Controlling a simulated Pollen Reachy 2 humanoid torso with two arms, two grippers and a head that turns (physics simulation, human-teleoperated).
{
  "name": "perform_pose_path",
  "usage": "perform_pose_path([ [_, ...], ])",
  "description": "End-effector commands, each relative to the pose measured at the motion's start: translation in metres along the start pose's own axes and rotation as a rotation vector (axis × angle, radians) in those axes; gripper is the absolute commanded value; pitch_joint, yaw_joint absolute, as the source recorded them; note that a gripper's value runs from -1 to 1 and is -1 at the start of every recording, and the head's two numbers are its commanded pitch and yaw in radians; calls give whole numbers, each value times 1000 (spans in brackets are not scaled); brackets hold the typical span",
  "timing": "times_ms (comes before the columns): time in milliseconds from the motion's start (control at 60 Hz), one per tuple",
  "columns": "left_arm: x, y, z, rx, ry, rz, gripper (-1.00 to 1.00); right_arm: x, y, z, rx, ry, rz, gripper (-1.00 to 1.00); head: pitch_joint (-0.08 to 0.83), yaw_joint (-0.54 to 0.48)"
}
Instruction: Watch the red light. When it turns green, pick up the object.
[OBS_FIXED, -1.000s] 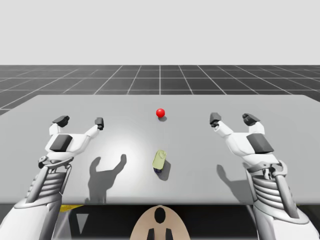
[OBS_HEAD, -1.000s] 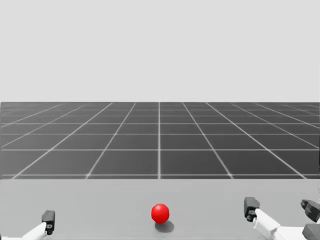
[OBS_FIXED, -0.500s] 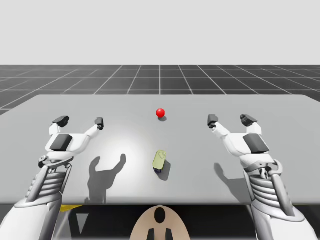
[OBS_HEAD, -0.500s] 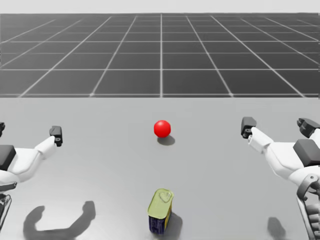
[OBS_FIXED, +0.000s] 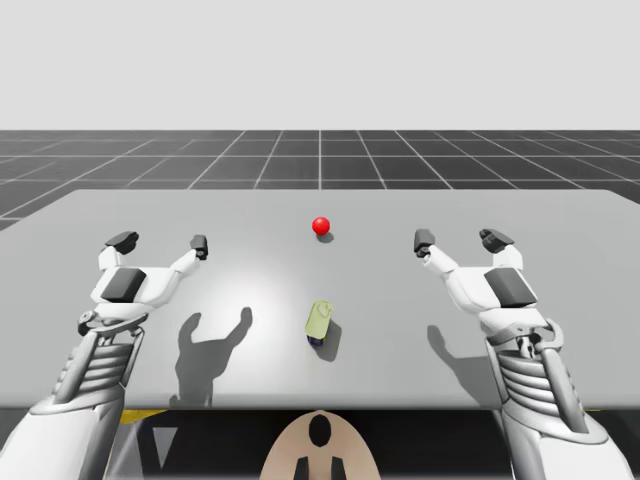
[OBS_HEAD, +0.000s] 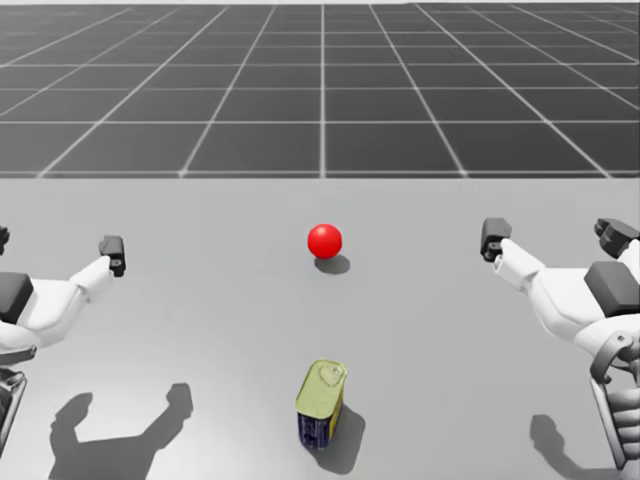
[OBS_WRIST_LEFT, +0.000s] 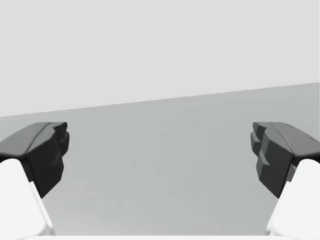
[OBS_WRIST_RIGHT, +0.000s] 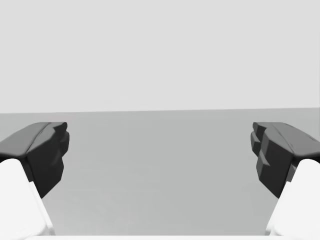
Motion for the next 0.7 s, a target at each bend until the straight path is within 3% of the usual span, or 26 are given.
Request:
perform_pose_path([
  [17, -1, 0, 0, 1, 0, -3, -1000, 0, 1, 0, 1, -1, -1, -1000, 428, 5],
  [700, 0, -1, 0, 2, -4, -6, -1000, 1, 1, 0, -2, -5, 5, -1000, 420, 5],
])
